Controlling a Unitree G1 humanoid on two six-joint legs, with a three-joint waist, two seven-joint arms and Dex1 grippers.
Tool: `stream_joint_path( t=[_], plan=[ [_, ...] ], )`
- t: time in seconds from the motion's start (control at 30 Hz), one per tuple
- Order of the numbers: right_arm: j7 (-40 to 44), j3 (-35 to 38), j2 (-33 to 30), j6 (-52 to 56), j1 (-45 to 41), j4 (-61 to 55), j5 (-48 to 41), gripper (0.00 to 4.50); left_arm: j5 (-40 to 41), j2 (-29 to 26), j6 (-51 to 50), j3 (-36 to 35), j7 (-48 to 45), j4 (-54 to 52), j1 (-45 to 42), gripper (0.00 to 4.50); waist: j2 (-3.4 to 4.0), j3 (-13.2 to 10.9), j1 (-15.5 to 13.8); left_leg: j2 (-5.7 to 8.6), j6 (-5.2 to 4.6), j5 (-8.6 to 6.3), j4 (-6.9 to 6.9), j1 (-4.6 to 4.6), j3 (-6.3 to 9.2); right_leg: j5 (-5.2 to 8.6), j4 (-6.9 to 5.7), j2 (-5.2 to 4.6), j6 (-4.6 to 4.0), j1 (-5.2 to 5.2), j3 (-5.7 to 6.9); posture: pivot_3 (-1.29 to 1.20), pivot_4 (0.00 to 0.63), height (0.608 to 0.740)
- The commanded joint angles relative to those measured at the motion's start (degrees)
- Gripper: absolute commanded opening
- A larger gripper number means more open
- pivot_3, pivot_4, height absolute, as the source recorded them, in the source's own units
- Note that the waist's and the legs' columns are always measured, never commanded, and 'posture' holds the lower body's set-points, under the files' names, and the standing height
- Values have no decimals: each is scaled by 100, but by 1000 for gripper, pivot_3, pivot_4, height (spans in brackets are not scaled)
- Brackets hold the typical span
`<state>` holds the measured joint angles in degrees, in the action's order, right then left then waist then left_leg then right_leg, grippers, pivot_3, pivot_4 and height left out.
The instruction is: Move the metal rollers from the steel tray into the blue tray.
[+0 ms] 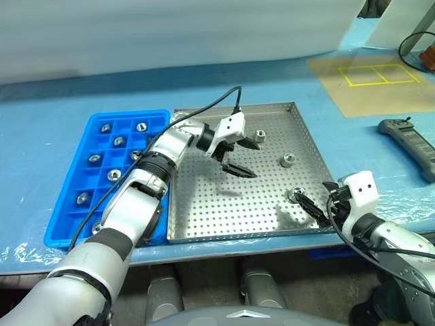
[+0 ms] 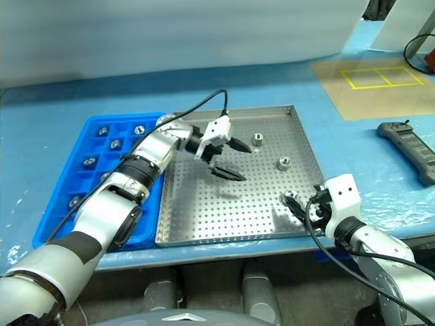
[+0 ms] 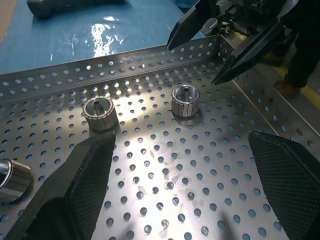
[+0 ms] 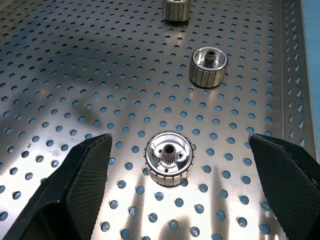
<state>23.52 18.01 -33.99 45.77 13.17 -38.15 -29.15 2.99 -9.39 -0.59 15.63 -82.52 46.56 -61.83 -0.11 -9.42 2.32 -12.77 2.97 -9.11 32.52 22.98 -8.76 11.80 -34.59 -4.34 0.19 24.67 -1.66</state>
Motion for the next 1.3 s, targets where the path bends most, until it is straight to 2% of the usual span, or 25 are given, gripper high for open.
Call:
stream_joint_path(
  t=[0.03,0.23,0.67,0.9,1.2,1.3],
  plan=[
    [123,-204,-157,78,-190,145,33,4500,54,-170,-181,15,-32,-706,222,4467,0,0,-7,1,0,0,0,-1,0,0,0,-1,-1,-1,0,-476,150,740],
    [135,-511,-361,415,-561,500,93,4500,131,-473,-681,4,20,-1549,687,4467,1,0,-18,-1,0,0,0,-2,-1,-1,-3,0,-1,-1,-1,-436,150,740],
    [456,-719,-1018,1699,-1602,889,-183,4500,229,-625,-1119,31,237,-2172,1039,4467,3,1,-150,-4,7,5,-3,-11,-2,-1,-10,2,-3,-3,-5,-383,150,740],
    [634,-743,-1158,2115,-1709,963,-240,4500,265,-693,-1192,22,313,-2299,1102,4467,3,1,-198,-3,9,6,-6,-10,-2,-1,-10,1,-3,-3,-5,-371,150,740],
    [631,-829,-1071,2129,-1697,1047,-151,4500,299,-712,-1200,30,376,-2328,1108,4467,4,1,-206,-4,13,8,-6,-16,-4,-2,-14,2,-3,-3,-5,-367,150,740],
    [601,-917,-1029,2024,-1721,1163,-72,3862,309,-722,-1205,32,385,-2344,1108,4500,4,1,-207,-3,14,9,-5,-16,-4,-2,-14,2,-3,-4,-5,-366,150,740]
  ],
)
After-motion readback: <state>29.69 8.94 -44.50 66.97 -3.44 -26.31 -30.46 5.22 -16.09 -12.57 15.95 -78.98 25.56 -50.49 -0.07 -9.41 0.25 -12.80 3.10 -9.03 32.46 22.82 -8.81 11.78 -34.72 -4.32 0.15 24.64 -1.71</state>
